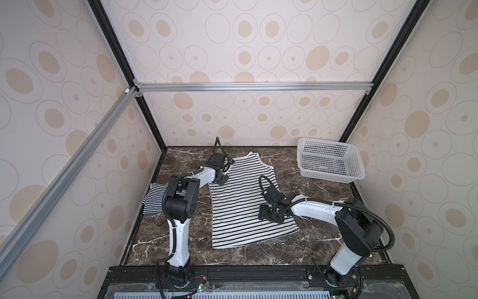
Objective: Fold and stack tank tops
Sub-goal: Rotate the tank top at the center of the table.
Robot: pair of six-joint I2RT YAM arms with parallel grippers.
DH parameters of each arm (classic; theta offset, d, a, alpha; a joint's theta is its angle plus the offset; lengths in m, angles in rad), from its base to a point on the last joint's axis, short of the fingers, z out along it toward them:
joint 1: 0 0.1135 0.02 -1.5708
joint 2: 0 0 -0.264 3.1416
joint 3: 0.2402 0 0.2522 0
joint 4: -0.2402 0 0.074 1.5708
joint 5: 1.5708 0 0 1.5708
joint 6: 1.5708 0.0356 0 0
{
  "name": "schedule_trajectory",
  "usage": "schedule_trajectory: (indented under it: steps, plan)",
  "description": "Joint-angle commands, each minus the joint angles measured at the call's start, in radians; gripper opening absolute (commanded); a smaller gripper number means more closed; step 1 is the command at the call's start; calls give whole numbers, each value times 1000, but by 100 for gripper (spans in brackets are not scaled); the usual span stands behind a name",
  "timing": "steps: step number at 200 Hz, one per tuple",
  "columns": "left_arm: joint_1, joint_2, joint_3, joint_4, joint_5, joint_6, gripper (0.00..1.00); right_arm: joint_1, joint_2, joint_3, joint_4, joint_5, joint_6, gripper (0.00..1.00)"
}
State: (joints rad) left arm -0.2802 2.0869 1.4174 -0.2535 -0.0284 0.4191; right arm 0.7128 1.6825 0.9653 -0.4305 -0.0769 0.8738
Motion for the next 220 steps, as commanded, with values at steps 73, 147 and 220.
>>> schedule_trajectory:
  steps: [73, 147, 220]
  plan:
    - [6, -133, -196, -50, -40, 57, 39, -266, 109, 22, -99, -196, -125, 72]
    - [-7, -310, -380, -101, 28, 90, 39, -398, 224, 179, -186, -185, -129, 70]
    - [-61, -359, -474, -136, 73, 83, 39, -517, 284, 318, -206, -171, -113, 69]
